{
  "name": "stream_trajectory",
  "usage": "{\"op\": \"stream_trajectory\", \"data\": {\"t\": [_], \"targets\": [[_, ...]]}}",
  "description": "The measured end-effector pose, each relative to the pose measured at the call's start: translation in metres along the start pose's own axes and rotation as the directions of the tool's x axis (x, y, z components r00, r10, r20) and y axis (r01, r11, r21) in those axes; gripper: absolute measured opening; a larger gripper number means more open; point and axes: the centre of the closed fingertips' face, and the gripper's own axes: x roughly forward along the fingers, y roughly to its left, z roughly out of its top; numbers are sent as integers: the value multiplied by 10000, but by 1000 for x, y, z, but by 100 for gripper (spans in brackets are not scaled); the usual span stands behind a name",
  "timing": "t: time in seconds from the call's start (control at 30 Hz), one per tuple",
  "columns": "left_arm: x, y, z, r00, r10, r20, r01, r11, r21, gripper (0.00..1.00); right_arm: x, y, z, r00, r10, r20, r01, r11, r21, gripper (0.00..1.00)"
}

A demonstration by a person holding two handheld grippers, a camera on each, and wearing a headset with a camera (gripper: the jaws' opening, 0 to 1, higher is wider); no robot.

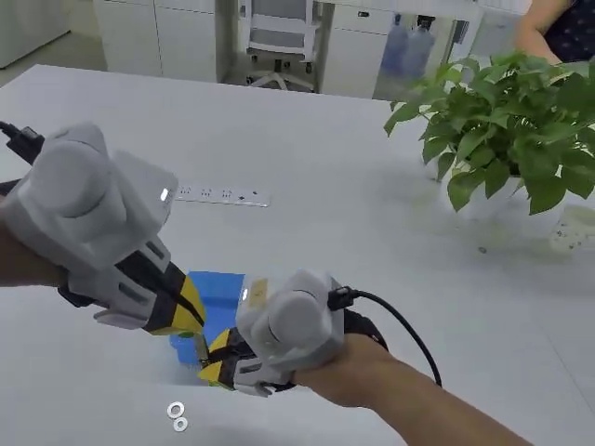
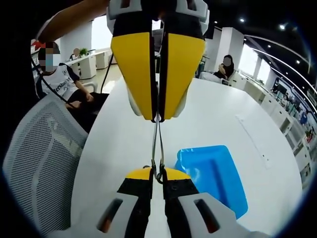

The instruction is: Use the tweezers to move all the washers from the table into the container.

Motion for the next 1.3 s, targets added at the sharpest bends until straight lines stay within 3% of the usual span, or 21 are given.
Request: {"op": "stream_trajectory", "data": {"t": [0.63, 1.3], "targets": [[3, 30, 14, 9997, 166, 158, -172, 9991, 376, 5, -14, -36, -5, 9990, -457, -35, 457, 9990, -21, 9], [20, 63, 4, 9994, 235, 249, -244, 9991, 357, 5, -6, -69, -25, 9984, -553, -119, 555, 9983, 172, 9]]}}
